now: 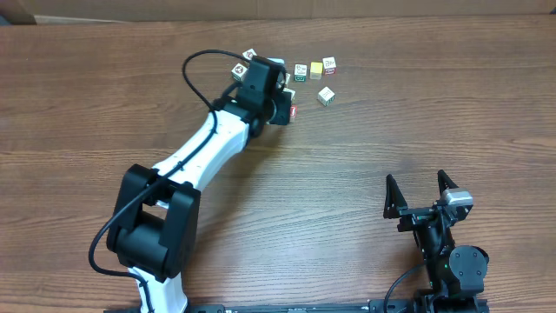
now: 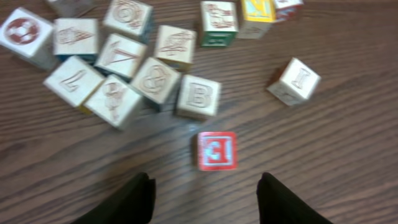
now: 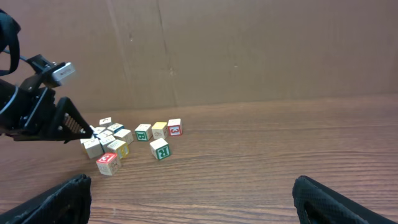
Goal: Form a horizontal line
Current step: 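Lower the left gripper around the red E block and close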
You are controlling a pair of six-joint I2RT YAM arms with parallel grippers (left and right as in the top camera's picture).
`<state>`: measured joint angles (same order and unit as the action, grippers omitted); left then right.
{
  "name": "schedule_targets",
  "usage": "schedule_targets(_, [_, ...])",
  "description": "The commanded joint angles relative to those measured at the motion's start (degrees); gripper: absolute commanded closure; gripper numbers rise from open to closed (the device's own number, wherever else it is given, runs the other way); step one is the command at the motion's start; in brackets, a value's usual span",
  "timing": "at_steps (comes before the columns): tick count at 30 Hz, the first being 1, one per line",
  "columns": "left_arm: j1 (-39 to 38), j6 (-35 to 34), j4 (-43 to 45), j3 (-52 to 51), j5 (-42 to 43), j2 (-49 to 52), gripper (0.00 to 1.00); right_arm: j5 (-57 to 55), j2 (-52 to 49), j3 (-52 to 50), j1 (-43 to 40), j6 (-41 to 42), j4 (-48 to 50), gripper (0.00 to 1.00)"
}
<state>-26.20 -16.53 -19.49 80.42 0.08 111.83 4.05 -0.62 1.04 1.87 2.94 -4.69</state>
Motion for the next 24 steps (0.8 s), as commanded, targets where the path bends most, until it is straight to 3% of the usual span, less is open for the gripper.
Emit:
schedule_targets(1, [-1.5, 1.2, 0.7, 1.2, -4.5, 1.2, 0.37, -0.5, 0.4, -0.6, -0.3, -0.4, 0.2, 0.00])
schedule_targets(11, [-2.4, 3.1, 4.9, 1.1, -4.9, 6.0, 0.25, -0.5, 0.4, -0.6, -0.3, -0.4, 0.2, 0.00])
schedule_targets(17, [-2.4, 4.6, 8.8, 1.1, -4.9, 8.9, 0.25, -0.5, 0.4, -0.6, -0.3, -0.4, 0.2, 0.00])
schedule_targets(22, [-2.7, 4.6, 9.8, 1.1, -4.9, 9.4, 0.36, -0.5, 0.4, -0.6, -0.3, -0.4, 0.2, 0.00])
schedule_targets(24, [-2.8, 4.5, 9.8, 1.1, -4.9, 9.4, 0.50, -0.5, 0.4, -0.6, -0.3, -0.4, 0.2, 0.00])
